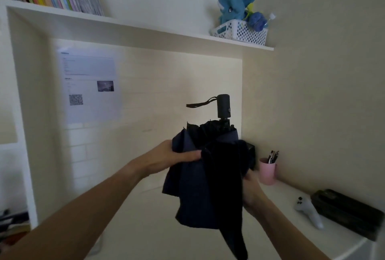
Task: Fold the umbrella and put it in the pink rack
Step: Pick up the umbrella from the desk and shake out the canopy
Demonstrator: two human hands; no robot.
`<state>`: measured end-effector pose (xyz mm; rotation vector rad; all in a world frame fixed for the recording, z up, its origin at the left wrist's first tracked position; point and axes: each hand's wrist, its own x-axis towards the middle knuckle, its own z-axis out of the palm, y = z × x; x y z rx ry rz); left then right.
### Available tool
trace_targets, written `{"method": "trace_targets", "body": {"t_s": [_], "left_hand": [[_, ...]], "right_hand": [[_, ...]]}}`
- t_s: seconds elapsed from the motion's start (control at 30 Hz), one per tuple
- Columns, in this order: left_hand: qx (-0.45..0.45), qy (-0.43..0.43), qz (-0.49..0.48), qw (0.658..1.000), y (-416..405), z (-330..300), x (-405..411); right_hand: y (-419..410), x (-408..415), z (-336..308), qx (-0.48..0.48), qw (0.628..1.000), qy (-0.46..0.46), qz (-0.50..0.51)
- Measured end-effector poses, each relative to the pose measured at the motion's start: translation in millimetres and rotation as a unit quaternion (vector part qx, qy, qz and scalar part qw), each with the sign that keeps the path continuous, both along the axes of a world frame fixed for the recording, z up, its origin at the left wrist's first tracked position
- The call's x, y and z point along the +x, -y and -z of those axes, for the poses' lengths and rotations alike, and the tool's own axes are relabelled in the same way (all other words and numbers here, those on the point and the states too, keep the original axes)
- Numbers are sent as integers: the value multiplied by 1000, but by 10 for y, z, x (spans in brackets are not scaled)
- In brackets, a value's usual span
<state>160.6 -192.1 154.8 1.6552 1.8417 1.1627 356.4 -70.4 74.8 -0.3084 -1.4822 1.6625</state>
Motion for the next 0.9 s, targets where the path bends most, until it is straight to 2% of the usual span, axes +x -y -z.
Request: {"method": "trace_targets", "body": {"t_s": [0.03,0.1,0.17,0.23,0.3,0.37,0.4,0.47,0.53,0.6,0.67,0.73,0.8,0.87,0.9], "left_hand": [[-1,-26,15,1000,-87,40,61],[35,-76,10,996,-241,98,168],[76,-79,-35,993,-299,106,143],[109,-47,-59,991,-271,127,120],[143,-37,-76,986,-254,189,153],[177,-107,-133,969,-261,206,191],[186,-190,-172,949,-258,197,195],[235,-379,-223,867,-260,214,118],[270,-510,-203,791,-247,248,9],[263,-585,-187,744,-267,314,-76],[264,-616,-172,722,-340,386,-59],[264,-629,-169,712,-422,457,-17],[250,-615,-176,727,-442,491,-48],[205,-562,-168,783,-349,453,-116],[184,-516,-153,822,-267,416,-152]], "right_hand": [[106,-27,-52,9,1000,-10,-7],[327,-55,-159,-1,996,-24,-82],[438,-52,-226,-77,991,-50,-95],[244,-44,-146,-98,985,-63,-129],[138,2,-198,-51,985,-9,-162],[-17,42,-339,28,990,73,-114],[-80,86,-451,51,993,84,-63],[-248,234,-687,5,997,79,-15],[-348,389,-880,-43,992,89,-82],[-265,424,-1014,-9,967,199,-160],[-139,314,-998,70,925,331,-174],[-29,160,-926,136,892,410,-132],[-47,45,-820,206,881,423,-56],[-164,31,-718,319,851,415,50],[-234,35,-675,397,808,420,114]]}}
